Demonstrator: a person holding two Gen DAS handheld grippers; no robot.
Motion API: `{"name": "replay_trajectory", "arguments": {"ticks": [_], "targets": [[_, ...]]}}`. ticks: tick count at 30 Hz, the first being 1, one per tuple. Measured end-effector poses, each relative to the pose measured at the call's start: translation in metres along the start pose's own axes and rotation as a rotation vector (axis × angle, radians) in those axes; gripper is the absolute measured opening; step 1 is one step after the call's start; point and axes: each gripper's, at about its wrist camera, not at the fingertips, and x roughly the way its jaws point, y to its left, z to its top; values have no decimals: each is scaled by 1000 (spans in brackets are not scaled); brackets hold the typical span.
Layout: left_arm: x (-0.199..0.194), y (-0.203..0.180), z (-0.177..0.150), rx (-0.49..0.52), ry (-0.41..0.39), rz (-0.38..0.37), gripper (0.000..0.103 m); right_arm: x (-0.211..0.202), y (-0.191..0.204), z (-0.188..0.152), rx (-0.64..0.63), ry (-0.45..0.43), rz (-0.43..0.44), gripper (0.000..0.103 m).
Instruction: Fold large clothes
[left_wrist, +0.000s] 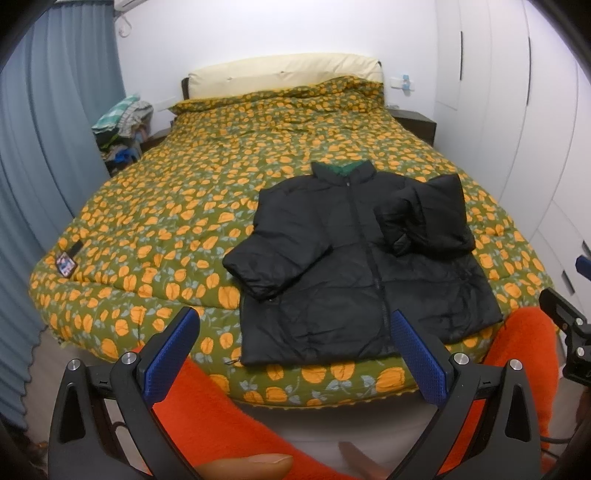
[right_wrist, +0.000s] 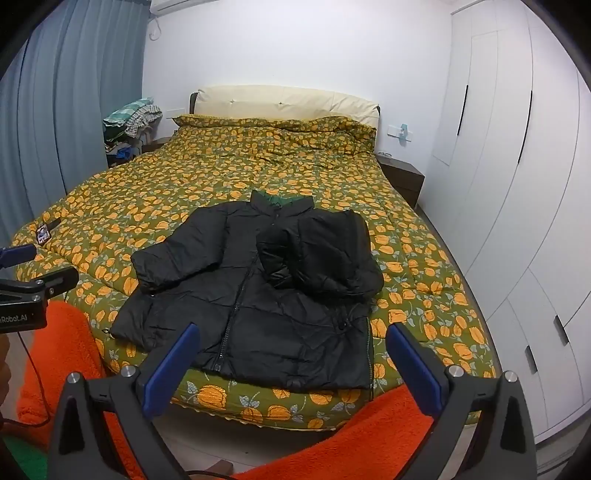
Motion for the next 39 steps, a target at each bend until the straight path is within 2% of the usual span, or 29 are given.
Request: {"name": "replay_trajectory", "arguments": {"ticks": [39], "targets": [[1, 0, -1, 0, 3, 1, 103, -1, 2, -1, 7, 3, 7, 102]]}}
